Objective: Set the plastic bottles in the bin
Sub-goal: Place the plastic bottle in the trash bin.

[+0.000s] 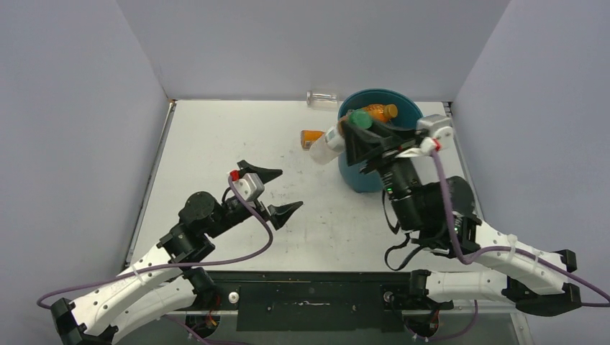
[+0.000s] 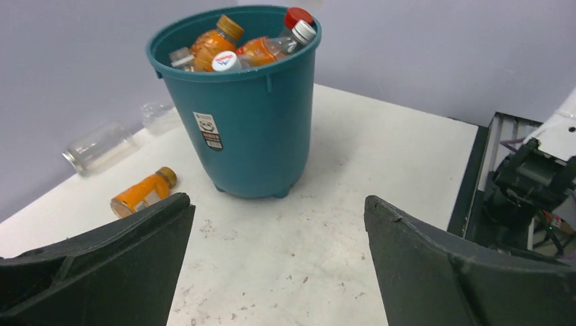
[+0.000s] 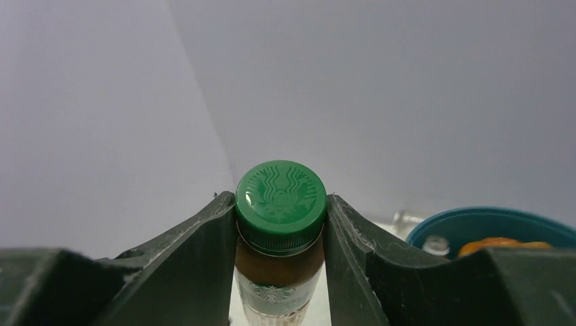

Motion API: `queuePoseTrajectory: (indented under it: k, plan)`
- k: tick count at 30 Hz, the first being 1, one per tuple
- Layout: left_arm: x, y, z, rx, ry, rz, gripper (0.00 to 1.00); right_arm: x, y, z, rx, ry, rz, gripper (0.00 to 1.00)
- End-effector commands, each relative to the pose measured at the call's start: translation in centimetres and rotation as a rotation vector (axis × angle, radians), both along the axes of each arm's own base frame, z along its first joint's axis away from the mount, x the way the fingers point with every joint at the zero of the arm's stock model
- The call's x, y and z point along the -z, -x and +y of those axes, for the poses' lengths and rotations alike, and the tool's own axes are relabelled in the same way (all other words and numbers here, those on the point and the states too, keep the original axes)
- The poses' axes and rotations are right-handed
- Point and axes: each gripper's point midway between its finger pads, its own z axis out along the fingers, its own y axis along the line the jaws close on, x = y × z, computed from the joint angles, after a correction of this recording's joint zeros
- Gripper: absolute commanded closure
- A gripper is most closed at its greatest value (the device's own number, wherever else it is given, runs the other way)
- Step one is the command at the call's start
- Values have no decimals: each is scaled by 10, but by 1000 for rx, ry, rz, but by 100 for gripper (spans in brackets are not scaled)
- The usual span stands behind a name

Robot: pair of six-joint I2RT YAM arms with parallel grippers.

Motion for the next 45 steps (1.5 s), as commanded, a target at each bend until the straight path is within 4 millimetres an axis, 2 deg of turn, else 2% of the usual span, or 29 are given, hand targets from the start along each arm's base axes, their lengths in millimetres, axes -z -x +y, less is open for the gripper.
queuePoseTrajectory:
  k: [1, 2, 5, 7, 9, 12, 16, 18, 25, 27, 30, 35, 41, 43, 45]
  plan:
    - [-32, -8, 13, -83, 92, -109, 4, -51, -13, -92, 370, -115, -146, 95]
    - [-31, -9, 14, -88, 93, -109, 4, -55, -16, -103, 437, -122, -171, 95]
    - [-31, -8, 15, -94, 96, -118, 4, -52, -36, -113, 572, -36, -204, 95]
    - [-31, -8, 14, -92, 100, -123, 4, -44, -56, -118, 630, -7, -206, 95]
    - [-30, -7, 12, -84, 99, -125, 4, -33, -86, -124, 658, 12, -198, 95]
    - [-28, -6, 10, -73, 94, -124, 4, -10, -130, -142, 646, -32, -159, 95]
    - [-26, -5, 9, -74, 99, -122, 4, 25, -184, -155, 574, -72, -59, 95]
    - [-23, -4, 7, -68, 93, -124, 4, 47, -203, -163, 550, -76, 0, 95]
    - [-23, -3, 5, -57, 92, -120, 4, 105, -216, -152, 468, -43, 142, 95]
    - [-22, -2, 4, -51, 88, -118, 4, 127, -219, -148, 451, -12, 210, 95]
    - [-20, -2, 3, -47, 84, -114, 4, 155, -214, -149, 448, 2, 263, 95]
    - [-18, -2, 1, -41, 77, -109, 4, 180, -206, -147, 426, 19, 315, 95]
    - [-15, -2, -2, -31, 67, -103, 4, 213, -206, -138, 377, 91, 406, 95]
    - [-14, -2, -3, -29, 64, -102, 4, 215, -206, -138, 378, 104, 414, 95]
    - [-13, -2, -3, -27, 60, -104, 4, 200, -202, -143, 397, 77, 359, 95]
